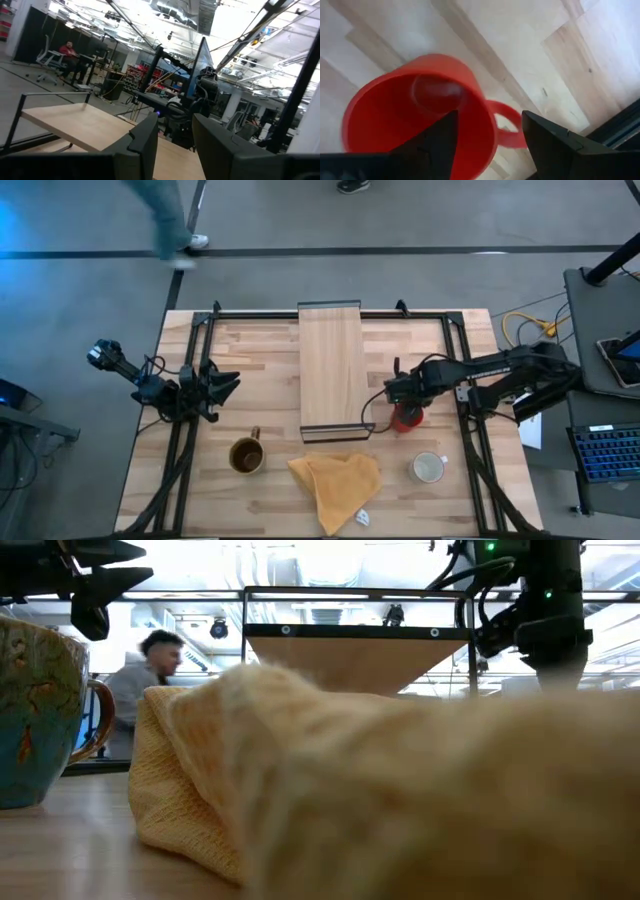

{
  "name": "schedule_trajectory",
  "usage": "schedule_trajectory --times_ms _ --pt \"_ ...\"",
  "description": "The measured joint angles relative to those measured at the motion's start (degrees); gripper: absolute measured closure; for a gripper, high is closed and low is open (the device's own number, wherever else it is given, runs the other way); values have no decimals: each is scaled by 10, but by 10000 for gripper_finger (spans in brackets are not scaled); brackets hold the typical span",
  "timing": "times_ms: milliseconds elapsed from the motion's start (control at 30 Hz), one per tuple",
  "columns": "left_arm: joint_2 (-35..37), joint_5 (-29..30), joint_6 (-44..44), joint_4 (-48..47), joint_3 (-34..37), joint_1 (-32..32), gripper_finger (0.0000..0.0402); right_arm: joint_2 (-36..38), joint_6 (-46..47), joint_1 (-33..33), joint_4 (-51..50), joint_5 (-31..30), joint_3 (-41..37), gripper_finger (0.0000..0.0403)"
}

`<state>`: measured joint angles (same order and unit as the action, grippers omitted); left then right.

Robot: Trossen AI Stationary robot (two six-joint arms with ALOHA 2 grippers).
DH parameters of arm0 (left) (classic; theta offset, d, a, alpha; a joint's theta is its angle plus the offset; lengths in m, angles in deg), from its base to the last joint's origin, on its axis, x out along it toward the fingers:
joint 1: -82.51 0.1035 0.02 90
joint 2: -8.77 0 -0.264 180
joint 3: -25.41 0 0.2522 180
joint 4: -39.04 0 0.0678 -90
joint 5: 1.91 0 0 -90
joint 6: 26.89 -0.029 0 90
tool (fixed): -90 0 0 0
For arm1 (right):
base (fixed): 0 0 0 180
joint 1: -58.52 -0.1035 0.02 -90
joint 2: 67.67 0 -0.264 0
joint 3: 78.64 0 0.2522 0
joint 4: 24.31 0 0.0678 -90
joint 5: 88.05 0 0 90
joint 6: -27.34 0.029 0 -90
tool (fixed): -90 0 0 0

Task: Stack small to large cups/mugs on shelf
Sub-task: Put the orange mug on the shelf

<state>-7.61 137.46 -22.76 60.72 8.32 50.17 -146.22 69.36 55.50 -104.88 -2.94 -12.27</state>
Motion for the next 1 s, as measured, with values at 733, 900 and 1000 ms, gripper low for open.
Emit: schedule_trajectory --times_ms 733,900,1000 --pt "0 20 0 0 0 0 293 9 0 0 -4 -2 -5 390" --pt "0 20 0 0 0 0 293 24 -2 5 -53 22 27 393" --pt "0 21 0 0 0 0 293 32 2 7 -129 23 83 394"
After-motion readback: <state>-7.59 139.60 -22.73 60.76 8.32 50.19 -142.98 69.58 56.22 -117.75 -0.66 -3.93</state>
